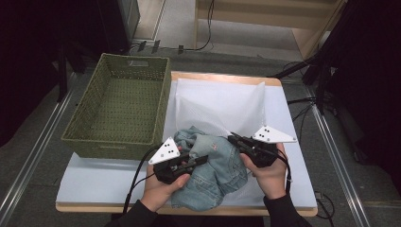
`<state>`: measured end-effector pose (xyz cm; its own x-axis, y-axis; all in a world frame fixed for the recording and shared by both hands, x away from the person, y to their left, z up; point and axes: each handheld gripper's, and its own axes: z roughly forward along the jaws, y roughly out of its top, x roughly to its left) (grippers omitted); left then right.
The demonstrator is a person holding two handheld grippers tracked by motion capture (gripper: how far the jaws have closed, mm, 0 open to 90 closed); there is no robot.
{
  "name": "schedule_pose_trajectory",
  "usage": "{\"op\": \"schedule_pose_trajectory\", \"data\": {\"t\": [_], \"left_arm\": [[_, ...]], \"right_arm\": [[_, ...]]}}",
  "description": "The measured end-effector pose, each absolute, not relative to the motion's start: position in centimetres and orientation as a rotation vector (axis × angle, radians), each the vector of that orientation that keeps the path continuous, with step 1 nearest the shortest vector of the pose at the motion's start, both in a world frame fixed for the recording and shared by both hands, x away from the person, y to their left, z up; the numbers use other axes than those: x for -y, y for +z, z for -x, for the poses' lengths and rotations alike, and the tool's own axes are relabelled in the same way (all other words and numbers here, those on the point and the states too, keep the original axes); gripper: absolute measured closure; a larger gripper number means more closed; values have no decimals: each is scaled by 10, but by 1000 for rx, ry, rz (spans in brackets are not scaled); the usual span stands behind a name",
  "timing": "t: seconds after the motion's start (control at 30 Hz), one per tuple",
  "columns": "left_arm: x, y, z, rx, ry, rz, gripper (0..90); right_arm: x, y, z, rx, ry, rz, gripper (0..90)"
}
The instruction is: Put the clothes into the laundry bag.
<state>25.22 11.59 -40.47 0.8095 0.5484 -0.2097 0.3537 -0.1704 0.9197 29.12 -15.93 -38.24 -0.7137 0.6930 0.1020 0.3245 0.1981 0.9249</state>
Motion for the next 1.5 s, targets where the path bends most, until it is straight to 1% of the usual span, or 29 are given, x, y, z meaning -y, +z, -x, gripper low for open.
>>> {"op": "schedule_pose_trajectory", "data": {"t": [0.1,0.13,0.17,0.23,0.27,0.3,0.4,0.43,0.5,0.53,0.57,0.63,0.67,0.73,0.8,0.9,0.97,1.03,1.1,1.13,1.17,1.23,1.27,1.3,1.33,1.37,1.5], "left_arm": [[-97,-418,-252,-741,248,-1869,758],[-89,-424,-254,-752,246,-1896,756],[-83,-429,-256,-770,236,-1918,752],[-75,-439,-264,-816,154,-1939,737],[-74,-441,-266,-831,125,-1940,712],[-75,-441,-265,-813,117,-1933,668],[-85,-434,-257,-725,141,-1929,408],[-91,-430,-254,-708,167,-1926,339],[-108,-421,-252,-734,191,-1874,250],[-116,-417,-253,-755,193,-1842,217],[-126,-412,-254,-788,226,-1804,205],[-134,-407,-259,-838,245,-1768,231],[-134,-406,-262,-862,257,-1769,259],[-131,-407,-268,-938,306,-1802,317],[-125,-415,-273,-952,300,-1823,351],[-114,-431,-279,-953,284,-1885,351],[-108,-441,-285,-991,212,-1913,329],[-102,-448,-291,-1058,120,-1954,249],[-102,-453,-296,-1078,-4,-1965,254],[-103,-455,-297,-1068,-47,-1974,290],[-102,-456,-297,-1046,-63,-1988,396],[-101,-454,-294,-986,-71,-2002,657],[-101,-453,-293,-969,-64,-2003,763],[-100,-451,-290,-944,-45,-2005,816],[-100,-447,-287,-907,-25,-2001,857],[-100,-445,-285,-875,-18,-1997,868],[-96,-428,-271,-632,-21,-1990,872]], "right_arm": [[154,-386,-292,-2163,1536,-956,895],[151,-387,-292,-2171,1541,-956,895],[148,-388,-292,-2179,1540,-952,895],[143,-391,-292,-2194,1532,-942,895],[141,-392,-291,-2201,1528,-936,895],[140,-394,-291,-2206,1522,-936,895],[141,-399,-293,-2208,1509,-945,895],[144,-400,-294,-2204,1508,-953,894],[149,-400,-295,-2199,1508,-965,894],[151,-400,-295,-2198,1511,-967,894],[153,-400,-296,-2199,1510,-971,894],[154,-401,-297,-2197,1507,-973,894],[154,-401,-297,-2197,1506,-974,894],[153,-401,-297,-2203,1504,-973,893],[151,-402,-297,-2204,1507,-969,893],[151,-402,-297,-2212,1501,-964,894],[151,-403,-297,-2217,1500,-963,893],[150,-404,-297,-2219,1502,-961,893],[150,-405,-297,-2224,1500,-959,893],[149,-405,-297,-2225,1498,-960,893],[149,-405,-297,-2228,1494,-955,894],[148,-405,-297,-2230,1496,-955,893],[147,-406,-297,-2231,1496,-952,894],[147,-406,-297,-2232,1495,-951,893],[146,-406,-297,-2229,1497,-954,893],[146,-406,-297,-2226,1498,-957,893],[145,-406,-298,-2231,1501,-956,894]]}}
